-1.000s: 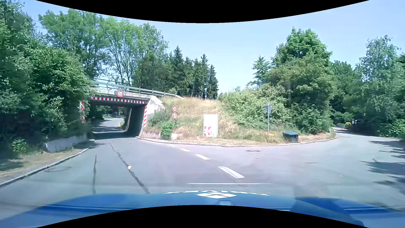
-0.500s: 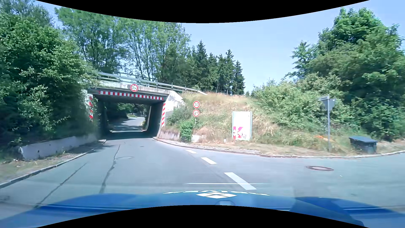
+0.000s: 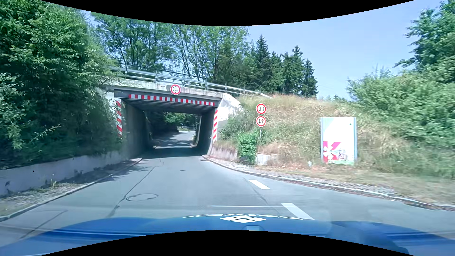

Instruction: Follow the waypoints while adhering to traffic rules and regulations

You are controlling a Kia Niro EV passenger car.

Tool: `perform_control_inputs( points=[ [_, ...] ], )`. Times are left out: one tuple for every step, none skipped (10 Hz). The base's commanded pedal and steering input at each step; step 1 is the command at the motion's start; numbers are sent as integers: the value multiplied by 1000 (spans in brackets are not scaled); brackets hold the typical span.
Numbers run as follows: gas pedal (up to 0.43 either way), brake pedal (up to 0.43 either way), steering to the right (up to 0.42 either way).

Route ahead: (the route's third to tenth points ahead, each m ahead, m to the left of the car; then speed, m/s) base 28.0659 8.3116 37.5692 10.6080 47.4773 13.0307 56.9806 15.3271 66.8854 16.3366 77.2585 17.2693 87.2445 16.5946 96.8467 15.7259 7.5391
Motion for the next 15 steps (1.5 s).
perform_control_inputs(
  points=[
    [0,0,-196],
    [0,0,-180],
    [0,0,-162],
    [0,0,-147],
    [0,0,-128],
    [0,0,-114],
    [0,0,-102],
    [0,0,-86],
    [0,0,-71],
    [0,0,-63],
    [0,0,-57],
    [0,0,-51],
    [0,0,-43],
    [0,0,-28],
    [0,0,-17]
  ],
)
